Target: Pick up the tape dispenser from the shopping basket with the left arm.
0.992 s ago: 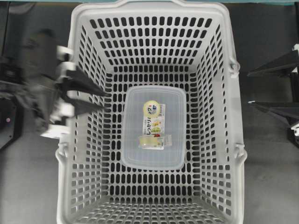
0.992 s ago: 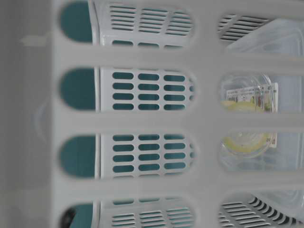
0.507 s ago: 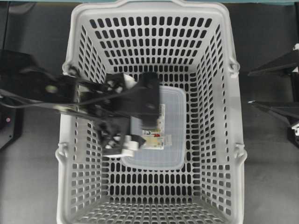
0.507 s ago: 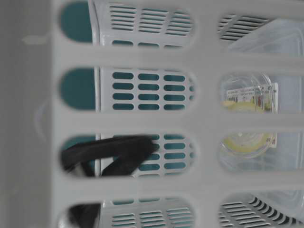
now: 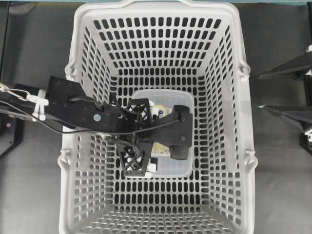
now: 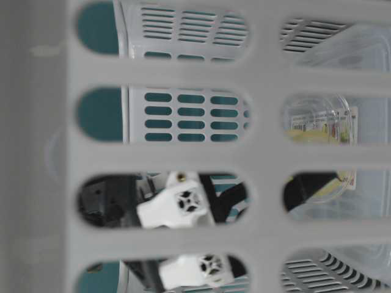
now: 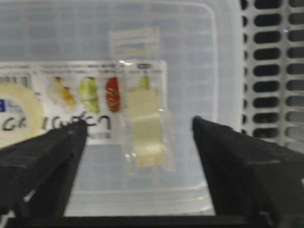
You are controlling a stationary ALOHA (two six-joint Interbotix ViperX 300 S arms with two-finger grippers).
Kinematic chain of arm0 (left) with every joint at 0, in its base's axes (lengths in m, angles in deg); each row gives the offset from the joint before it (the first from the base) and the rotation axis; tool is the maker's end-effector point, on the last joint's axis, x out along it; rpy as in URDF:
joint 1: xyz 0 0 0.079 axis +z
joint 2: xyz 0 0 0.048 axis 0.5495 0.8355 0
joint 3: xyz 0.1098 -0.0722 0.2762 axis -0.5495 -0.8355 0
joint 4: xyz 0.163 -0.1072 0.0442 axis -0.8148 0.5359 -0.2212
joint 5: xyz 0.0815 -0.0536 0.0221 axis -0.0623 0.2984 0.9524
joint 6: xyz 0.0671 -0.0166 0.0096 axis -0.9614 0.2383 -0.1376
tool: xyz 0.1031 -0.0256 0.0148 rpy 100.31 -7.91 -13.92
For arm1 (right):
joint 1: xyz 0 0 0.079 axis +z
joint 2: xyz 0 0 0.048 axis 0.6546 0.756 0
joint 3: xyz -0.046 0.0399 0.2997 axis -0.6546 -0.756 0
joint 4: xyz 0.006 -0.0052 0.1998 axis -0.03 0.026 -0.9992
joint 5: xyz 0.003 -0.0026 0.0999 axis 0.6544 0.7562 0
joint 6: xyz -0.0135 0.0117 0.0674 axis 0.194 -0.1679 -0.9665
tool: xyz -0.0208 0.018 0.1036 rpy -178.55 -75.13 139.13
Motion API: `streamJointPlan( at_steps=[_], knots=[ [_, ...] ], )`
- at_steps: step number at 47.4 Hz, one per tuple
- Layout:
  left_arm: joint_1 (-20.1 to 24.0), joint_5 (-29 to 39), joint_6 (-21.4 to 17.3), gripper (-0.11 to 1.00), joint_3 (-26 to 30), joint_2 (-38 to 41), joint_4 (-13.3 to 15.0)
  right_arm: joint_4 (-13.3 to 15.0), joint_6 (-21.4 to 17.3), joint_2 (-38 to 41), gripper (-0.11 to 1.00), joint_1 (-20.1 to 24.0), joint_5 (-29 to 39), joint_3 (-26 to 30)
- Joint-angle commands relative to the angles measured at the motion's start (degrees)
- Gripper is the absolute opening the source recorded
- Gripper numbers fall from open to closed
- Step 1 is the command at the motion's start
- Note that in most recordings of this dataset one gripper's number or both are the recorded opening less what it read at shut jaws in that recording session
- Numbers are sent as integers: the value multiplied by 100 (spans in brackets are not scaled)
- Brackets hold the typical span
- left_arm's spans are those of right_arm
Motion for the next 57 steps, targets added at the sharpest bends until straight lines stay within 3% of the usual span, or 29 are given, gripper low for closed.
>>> streamJointPlan(
  at_steps=[1,4,10,16,28,32,57],
  knots=[
    [-9,-44,-35,78,62,-35,-9,-9,-9,26,73,-18,-44,114],
    [-44,-18,-70,65,114,-62,-18,-9,-9,35,73,-9,-35,105],
    [-53,114,-88,28,281,-229,-18,-9,-9,26,73,-9,-26,97],
    [-9,598,-97,28,694,-483,-9,-9,-9,26,73,-9,-18,79],
    [53,2320,-97,28,2364,-686,-18,-9,-9,26,73,-9,-18,53],
    [44,2584,-97,28,2672,-606,-18,-18,-9,26,73,-18,-18,53],
    [53,2716,-105,28,2742,-475,-18,-18,-9,-18,73,-9,-44,44]
  ],
)
